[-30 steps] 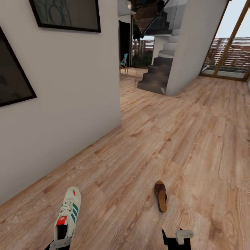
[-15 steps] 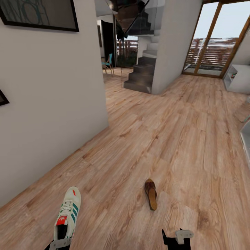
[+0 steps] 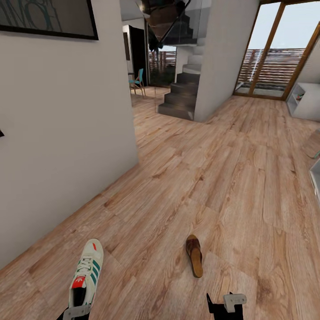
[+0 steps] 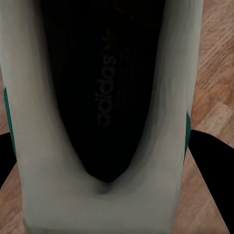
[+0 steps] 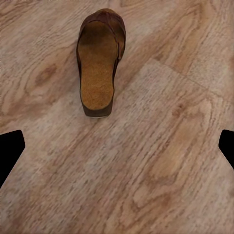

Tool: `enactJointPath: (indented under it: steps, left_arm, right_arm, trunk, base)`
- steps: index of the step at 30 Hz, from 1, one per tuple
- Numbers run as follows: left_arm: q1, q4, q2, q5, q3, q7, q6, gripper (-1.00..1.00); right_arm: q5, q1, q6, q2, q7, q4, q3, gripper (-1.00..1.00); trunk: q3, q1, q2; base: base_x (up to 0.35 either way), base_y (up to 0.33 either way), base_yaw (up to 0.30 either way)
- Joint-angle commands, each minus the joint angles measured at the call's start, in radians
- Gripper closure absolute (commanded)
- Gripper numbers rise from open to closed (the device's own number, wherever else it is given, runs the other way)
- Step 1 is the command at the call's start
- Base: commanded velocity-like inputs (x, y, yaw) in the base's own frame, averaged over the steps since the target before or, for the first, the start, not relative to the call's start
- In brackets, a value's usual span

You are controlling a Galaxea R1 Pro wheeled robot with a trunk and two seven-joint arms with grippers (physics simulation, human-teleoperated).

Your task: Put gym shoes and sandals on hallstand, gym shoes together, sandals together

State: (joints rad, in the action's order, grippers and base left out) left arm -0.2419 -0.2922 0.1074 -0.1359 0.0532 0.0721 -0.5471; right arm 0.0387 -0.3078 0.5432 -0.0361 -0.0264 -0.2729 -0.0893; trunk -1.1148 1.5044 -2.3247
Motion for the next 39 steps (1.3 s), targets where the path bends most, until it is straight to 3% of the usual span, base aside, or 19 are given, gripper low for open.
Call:
enactJointPath:
  steps: [1,39]
  left_arm:
    - [0.0,0.001,0.0,-0.007,0.003,0.008,-0.002,1.0]
    - [-0.011,-0.012,-0.002,-0.006,0.002,0.008,0.009,1.0]
  right_arm:
    - [0.004,-0.001,0.003,-0.001,-0.003,0.001,-0.007,-1.0]
    - [0.004,-0.001,0.003,-0.001,-0.003,0.001,-0.005,-1.0]
  trunk:
    - [-0.001,0.0,0.0]
    - [-0.001,0.0,0.0]
  base:
    - [0.001,0.0,0.0]
    - [0.073,0.0,0.0]
